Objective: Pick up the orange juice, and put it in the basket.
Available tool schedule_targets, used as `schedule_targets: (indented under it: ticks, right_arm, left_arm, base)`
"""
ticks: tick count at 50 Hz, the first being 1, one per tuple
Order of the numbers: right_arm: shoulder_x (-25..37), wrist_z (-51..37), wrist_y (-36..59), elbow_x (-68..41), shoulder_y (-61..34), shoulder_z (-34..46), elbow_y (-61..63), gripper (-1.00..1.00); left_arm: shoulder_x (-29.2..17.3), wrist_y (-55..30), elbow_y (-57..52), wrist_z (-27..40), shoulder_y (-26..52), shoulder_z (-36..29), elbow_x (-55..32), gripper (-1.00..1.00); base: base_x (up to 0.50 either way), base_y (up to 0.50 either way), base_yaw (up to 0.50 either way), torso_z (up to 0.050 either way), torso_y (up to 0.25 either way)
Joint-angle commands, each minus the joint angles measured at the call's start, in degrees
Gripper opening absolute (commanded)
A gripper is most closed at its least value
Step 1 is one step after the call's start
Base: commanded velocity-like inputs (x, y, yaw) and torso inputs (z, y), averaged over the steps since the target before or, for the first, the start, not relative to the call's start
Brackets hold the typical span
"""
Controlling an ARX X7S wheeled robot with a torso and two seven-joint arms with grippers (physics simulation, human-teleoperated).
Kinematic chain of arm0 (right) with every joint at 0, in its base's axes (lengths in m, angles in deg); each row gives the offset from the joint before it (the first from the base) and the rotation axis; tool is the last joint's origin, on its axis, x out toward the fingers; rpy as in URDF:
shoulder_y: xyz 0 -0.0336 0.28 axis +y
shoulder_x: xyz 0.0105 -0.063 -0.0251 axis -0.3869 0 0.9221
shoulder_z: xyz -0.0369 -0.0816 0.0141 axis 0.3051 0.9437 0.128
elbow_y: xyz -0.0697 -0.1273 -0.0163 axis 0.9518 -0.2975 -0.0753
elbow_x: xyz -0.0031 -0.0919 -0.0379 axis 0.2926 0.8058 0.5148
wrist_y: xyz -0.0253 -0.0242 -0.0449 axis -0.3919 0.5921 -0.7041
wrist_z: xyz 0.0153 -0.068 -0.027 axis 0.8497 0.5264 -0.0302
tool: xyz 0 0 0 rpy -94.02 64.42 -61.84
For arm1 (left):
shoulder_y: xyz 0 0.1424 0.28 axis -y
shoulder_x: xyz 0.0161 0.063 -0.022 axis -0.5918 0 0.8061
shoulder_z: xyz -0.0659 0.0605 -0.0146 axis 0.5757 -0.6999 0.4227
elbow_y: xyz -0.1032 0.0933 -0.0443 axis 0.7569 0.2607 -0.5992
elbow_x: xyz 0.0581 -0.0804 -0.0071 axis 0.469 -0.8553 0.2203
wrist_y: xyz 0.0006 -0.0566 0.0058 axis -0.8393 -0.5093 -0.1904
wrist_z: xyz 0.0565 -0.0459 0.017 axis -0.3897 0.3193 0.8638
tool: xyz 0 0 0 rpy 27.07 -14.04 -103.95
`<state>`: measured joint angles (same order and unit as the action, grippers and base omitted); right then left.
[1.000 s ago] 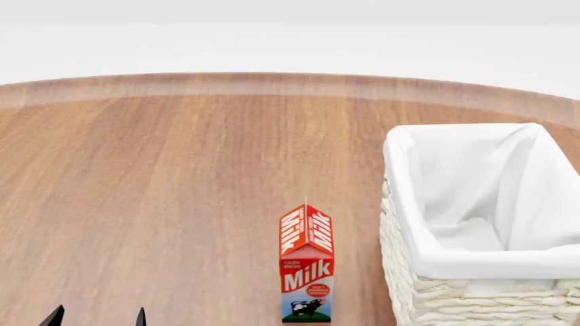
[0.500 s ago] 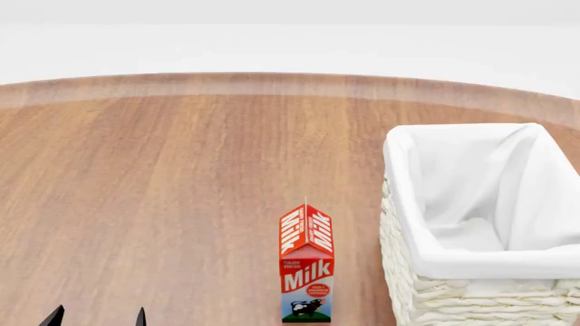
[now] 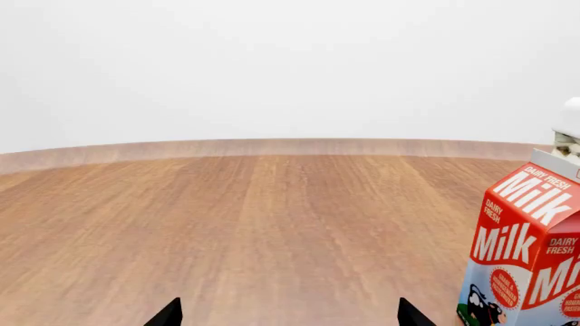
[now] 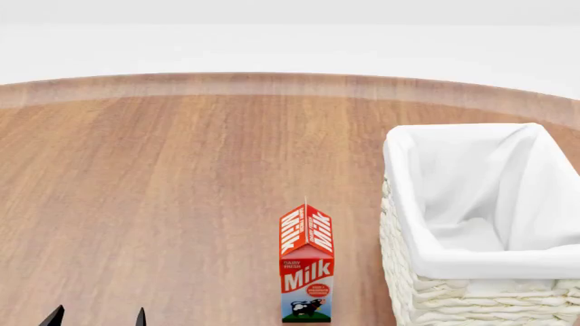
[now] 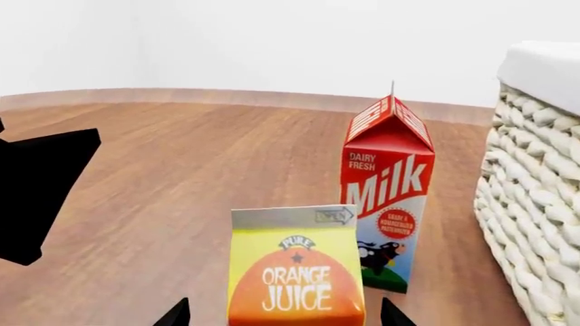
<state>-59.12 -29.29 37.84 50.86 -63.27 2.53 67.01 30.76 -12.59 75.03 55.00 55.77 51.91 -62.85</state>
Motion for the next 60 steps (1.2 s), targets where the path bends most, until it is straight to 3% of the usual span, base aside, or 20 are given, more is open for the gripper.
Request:
schedule_targets:
  ticks: [1, 60]
  right_arm:
    - [0.00, -0.32, 0.72, -0.06, -0.97, 0.34, -0.38, 1.00]
    - [-0.48, -0.85, 0.32, -1.64, -4.89, 1.50, -5.36, 1.00]
  left_arm:
    - [-0.20, 0.09, 0.03, 0.24, 0.06, -0.27, -0.20, 1.00]
    - [-1.13, 0.50, 0.16, 1.34, 0.38, -1.53, -1.14, 1.00]
  base:
    - [0.00, 0.00, 0.00, 0.000, 0.000]
    - [0.00, 0.00, 0.00, 0.000, 0.000]
